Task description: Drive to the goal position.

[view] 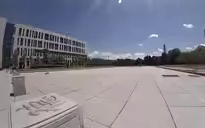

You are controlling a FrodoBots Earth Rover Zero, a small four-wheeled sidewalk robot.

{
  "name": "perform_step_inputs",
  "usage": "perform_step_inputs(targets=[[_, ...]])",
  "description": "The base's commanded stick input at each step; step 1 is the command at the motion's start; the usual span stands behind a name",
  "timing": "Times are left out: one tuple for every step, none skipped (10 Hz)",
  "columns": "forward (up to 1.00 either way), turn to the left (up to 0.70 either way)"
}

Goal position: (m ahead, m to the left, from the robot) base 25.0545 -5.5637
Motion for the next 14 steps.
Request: perform_step_inputs(targets=[[0.06,0.0],[0.06,0.0],[0.05,0.0],[0.05,0.0],[0.06,0.0],[0.06,0.0],[0.06,0.0],[0.06,0.0],[0.06,0.0],[0.06,0.0],[0.06,0.0],[0.06,0.0],[0.06,0.0],[0.06,0.0]])
